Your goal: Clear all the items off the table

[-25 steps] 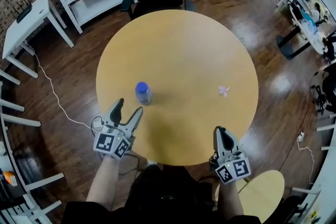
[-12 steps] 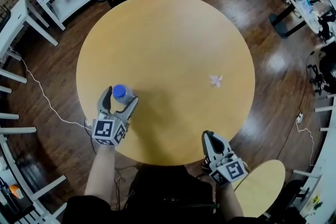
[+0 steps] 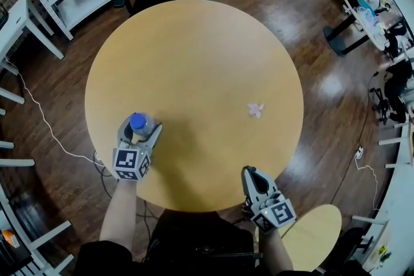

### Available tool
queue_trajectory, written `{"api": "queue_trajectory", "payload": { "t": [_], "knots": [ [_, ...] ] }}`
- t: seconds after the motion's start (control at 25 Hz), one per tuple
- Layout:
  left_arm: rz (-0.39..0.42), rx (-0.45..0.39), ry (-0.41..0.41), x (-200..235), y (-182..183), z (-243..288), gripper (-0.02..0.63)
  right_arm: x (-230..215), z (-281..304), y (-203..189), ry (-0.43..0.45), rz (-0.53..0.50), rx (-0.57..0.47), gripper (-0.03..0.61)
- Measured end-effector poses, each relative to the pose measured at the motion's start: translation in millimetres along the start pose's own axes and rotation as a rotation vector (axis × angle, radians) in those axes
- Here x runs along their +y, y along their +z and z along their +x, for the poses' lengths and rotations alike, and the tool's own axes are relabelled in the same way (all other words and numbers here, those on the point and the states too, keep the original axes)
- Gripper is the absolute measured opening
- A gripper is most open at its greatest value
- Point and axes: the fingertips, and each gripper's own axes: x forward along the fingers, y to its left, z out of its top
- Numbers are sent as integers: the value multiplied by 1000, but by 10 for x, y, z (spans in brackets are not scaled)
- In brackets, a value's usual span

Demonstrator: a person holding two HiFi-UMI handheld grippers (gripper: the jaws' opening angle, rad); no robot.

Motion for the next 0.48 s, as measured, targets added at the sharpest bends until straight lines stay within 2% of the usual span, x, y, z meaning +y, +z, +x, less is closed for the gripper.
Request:
{"api": "queue_trajectory", "payload": {
  "t": [0.16, 0.28, 0.48],
  "knots": [
    [-15, -9, -35, -52, 22, -135, 374, 50, -17, 16, 7, -48, 2, 3],
    [-28, -57, -42, -83, 205, -270, 374, 136, -8, 120, 25, -97, 6, 3],
    [-11, -112, -74, -160, 547, -524, 374, 324, -27, 413, 41, -106, -45, 3]
  ]
}}
